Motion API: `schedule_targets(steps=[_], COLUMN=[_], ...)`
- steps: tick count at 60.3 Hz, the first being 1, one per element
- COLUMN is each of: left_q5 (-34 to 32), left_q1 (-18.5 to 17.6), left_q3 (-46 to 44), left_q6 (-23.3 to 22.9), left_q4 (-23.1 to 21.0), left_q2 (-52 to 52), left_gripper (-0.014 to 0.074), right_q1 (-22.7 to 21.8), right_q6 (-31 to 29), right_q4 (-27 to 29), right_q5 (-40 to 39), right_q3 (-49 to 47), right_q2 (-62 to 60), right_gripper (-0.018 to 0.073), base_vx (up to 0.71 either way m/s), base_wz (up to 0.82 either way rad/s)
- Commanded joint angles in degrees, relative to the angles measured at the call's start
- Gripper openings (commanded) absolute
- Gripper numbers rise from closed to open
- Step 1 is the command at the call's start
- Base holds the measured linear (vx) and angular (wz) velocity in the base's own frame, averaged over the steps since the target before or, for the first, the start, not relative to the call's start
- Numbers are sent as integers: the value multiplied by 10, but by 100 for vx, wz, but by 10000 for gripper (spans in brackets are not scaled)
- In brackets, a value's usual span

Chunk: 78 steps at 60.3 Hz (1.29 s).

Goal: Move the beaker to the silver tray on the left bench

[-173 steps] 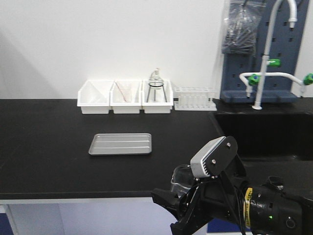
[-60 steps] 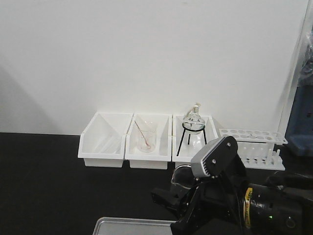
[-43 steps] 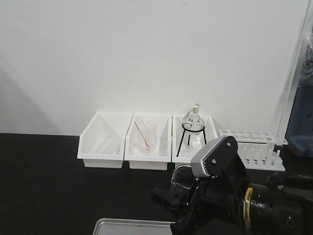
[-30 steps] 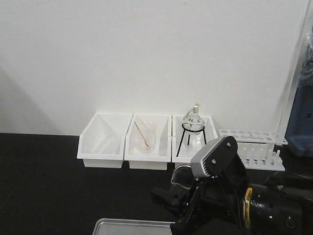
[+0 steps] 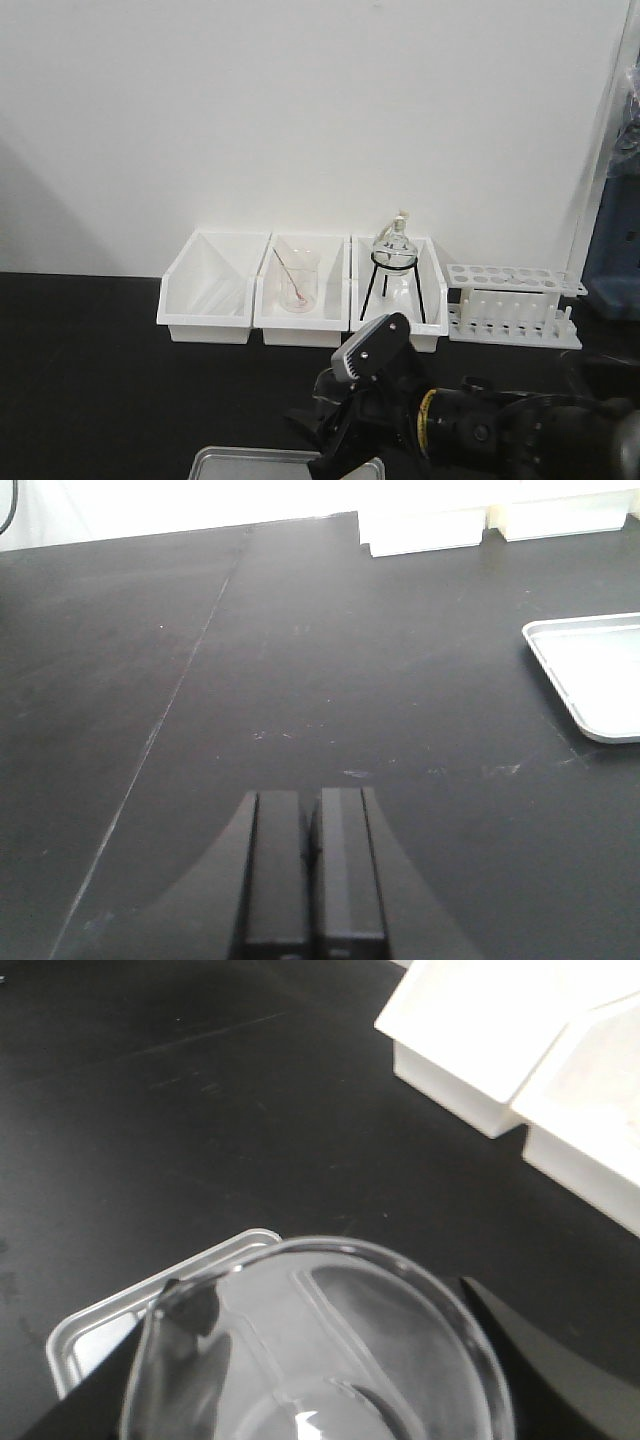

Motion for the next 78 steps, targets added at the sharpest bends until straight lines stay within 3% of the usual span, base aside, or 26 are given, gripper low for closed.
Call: schedule_targets(steps=[1, 15, 48, 64, 78], left_q5=[-43, -43, -43, -43, -43], left_q1=[-3, -3, -3, -3, -3], left_q3=[11, 11, 11, 11, 11], left_q6=[-1, -1, -1, -1, -1], left_q4=[-2, -2, -2, -2, -2], left_q2=[-5, -5, -5, -5, -5], left_gripper=[1, 1, 1, 1, 1], right_q1=[-2, -1, -1, -1, -1], right_q6=[-32, -32, -47, -47, -47], right_q4=[25, 25, 26, 26, 26], right_q5=[-61, -119, -89, -82, -99], right_q3=[-41, -72, -73, -73, -73], right_q2=[24, 120, 186, 186, 186], right_gripper=[-10, -10, 32, 204, 480], base_vx=[0, 0, 0, 0, 0], base_wz=[0, 0, 0, 0, 0])
